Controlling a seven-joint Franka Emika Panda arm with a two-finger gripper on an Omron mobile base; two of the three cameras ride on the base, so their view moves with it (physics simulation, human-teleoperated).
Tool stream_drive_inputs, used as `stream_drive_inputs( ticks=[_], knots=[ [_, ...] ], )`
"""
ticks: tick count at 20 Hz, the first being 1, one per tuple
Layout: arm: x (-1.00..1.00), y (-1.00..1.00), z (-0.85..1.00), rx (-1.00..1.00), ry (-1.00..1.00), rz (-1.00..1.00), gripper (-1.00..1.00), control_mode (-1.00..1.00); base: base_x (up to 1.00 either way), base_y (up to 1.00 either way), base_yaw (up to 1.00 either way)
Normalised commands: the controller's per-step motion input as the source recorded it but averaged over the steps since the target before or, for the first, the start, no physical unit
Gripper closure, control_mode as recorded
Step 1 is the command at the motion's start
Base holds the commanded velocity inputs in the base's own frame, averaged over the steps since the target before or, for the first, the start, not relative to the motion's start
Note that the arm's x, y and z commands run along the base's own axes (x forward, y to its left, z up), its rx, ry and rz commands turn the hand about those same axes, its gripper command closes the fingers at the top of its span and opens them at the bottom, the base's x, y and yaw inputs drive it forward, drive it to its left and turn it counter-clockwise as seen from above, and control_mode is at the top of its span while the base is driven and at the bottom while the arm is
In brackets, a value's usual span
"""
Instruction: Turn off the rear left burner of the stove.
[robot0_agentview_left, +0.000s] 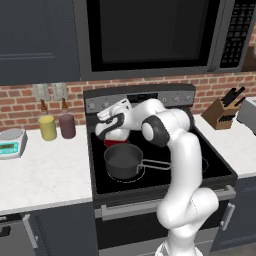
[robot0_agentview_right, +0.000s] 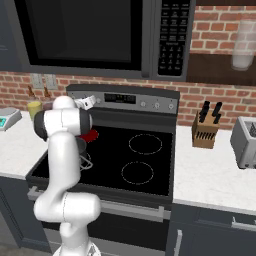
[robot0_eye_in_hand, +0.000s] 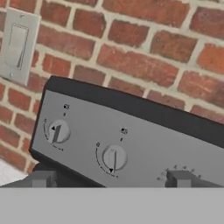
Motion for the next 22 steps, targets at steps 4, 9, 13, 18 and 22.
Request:
stream_drive_inputs(
  ticks=[4, 9, 13, 18, 22],
  knots=[
    [0.27, 0.0, -0.18, 0.0, -0.02, 0.0, -1.0, -1.0, 0.0, 0.0, 0.0],
    [0.18, 0.0, -0.24, 0.0, -0.01, 0.0, -1.0, -1.0, 0.0, 0.0, 0.0],
    [0.26, 0.0, -0.19, 0.0, -0.01, 0.0, -1.0, -1.0, 0.0, 0.0, 0.0],
    [0.29, 0.0, -0.04, 0.0, 0.0, -0.01, -1.0, -1.0, 0.0, 0.0, 0.0],
    [0.29, 0.0, 0.0, 0.0, 0.0, 0.0, -1.0, -1.0, 0.0, 0.0, 0.0]
  ],
)
